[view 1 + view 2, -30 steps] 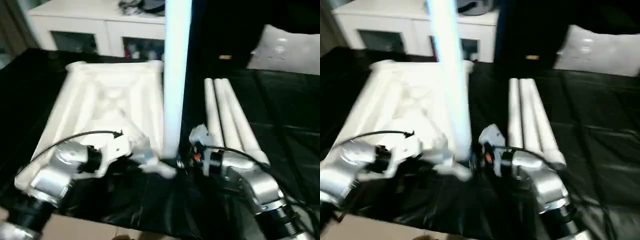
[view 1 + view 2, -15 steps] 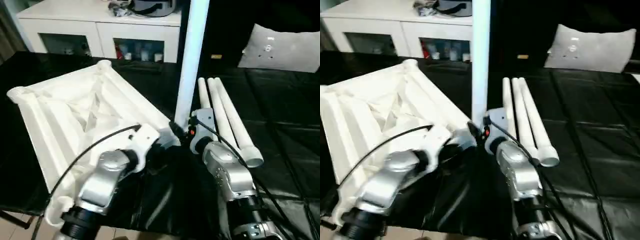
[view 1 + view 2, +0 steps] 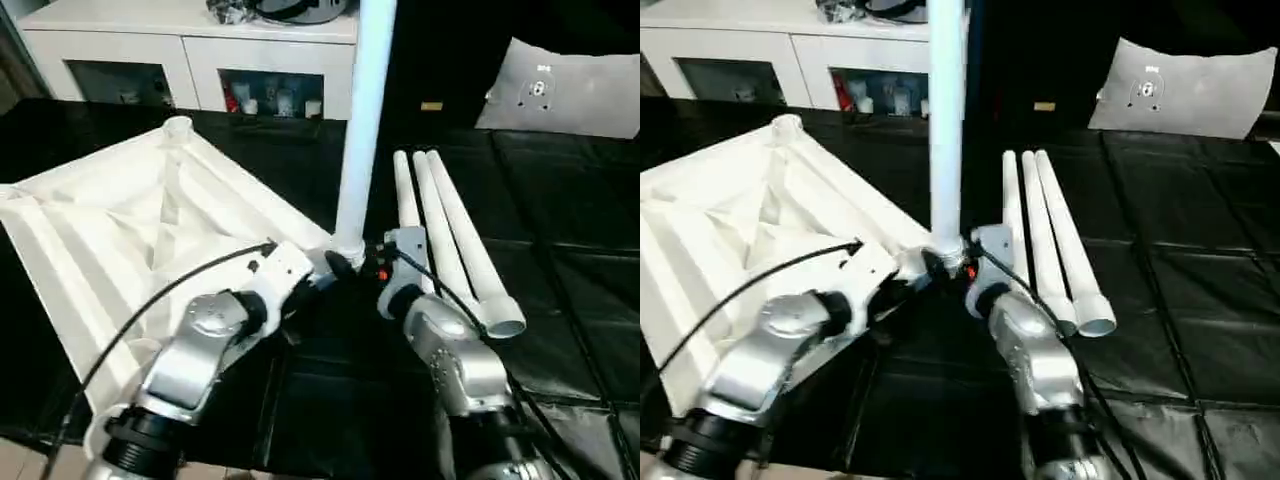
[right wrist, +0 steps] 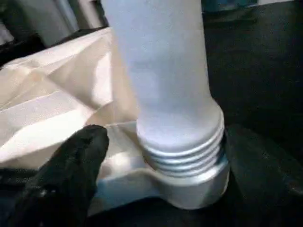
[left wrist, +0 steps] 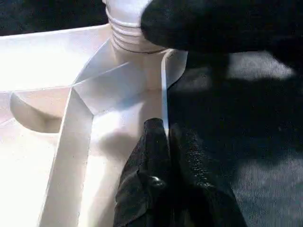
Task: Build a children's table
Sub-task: Rotate leg to tighten
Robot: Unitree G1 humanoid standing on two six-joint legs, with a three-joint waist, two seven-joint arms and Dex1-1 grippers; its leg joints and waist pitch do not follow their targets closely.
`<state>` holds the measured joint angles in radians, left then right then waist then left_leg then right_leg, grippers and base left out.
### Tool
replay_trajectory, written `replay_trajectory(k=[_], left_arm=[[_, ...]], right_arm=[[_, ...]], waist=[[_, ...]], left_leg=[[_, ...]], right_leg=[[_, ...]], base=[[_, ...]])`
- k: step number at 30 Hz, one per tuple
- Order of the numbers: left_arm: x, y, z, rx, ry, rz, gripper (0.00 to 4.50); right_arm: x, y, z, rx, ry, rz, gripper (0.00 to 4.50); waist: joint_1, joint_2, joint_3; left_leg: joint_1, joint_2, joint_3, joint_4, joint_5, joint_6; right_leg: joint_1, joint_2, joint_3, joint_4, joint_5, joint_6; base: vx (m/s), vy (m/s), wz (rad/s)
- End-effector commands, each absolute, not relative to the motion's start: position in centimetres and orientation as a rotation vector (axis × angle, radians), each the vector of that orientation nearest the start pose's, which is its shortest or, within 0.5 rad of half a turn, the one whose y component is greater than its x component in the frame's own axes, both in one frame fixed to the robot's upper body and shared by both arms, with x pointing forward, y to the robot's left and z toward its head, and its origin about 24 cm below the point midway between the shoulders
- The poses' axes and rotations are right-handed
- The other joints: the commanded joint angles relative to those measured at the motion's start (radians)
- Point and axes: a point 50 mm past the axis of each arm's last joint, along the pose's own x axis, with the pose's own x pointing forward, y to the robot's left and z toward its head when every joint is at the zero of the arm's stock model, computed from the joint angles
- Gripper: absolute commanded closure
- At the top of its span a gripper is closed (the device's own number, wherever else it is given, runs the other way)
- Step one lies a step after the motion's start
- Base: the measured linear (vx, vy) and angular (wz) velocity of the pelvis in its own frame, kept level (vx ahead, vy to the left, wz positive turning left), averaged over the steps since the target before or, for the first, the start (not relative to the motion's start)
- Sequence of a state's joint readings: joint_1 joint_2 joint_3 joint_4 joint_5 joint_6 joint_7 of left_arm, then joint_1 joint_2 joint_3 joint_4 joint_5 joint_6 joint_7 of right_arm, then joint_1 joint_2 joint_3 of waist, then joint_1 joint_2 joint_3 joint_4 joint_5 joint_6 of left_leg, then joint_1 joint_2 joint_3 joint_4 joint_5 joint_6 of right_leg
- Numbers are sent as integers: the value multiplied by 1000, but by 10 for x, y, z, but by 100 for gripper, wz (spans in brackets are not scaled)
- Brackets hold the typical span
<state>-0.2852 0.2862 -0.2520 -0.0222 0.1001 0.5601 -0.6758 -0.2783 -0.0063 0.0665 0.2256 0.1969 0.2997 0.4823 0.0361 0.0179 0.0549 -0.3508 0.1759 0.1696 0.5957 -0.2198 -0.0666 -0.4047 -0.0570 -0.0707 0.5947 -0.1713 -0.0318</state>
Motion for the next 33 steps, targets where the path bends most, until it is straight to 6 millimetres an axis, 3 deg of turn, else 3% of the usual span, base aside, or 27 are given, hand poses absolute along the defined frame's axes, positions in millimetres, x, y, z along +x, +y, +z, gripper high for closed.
replay_trajectory(k=[1,7,15,18,26,30,33], left_arm=[[279,123,60,397,400,-879,450],[273,147,60,481,429,-1064,450],[261,162,59,545,462,-1378,450],[260,164,62,546,464,-1440,450],[261,170,62,602,499,-1561,450],[262,172,63,617,505,-1600,450],[262,172,63,618,506,-1612,450]], right_arm=[[287,-85,51,175,193,780,3],[278,-105,65,-6,196,1023,3],[278,-124,72,-155,251,1193,3],[277,-125,71,-191,267,1238,3],[270,-114,65,-201,317,1393,3],[267,-110,61,-184,353,1439,47],[268,-109,60,-182,361,1445,47]], waist=[[8,15,-61],[18,15,-61],[43,12,-64],[54,12,-64],[57,4,-64],[57,6,-64],[57,3,-65]], left_leg=[[-3,50,-21,-72,-141,54],[-1,50,-21,-71,-134,59],[8,51,-16,-69,-129,52],[9,54,-15,-69,-128,42],[4,55,-16,-69,-130,35],[4,56,-16,-69,-132,30],[3,55,-16,-68,-131,30]], right_leg=[[59,-83,54,-70,-230,-183],[57,-83,55,-68,-230,-180],[54,-82,56,-59,-185,-206],[53,-86,58,-58,-189,-210],[57,-89,58,-57,-229,-198],[57,-89,58,-57,-236,-196],[57,-89,57,-57,-234,-199]], base=[[0,0,0],[0,0,0],[0,0,0],[0,0,0],[0,0,0],[0,0,0],[0,0,0]])
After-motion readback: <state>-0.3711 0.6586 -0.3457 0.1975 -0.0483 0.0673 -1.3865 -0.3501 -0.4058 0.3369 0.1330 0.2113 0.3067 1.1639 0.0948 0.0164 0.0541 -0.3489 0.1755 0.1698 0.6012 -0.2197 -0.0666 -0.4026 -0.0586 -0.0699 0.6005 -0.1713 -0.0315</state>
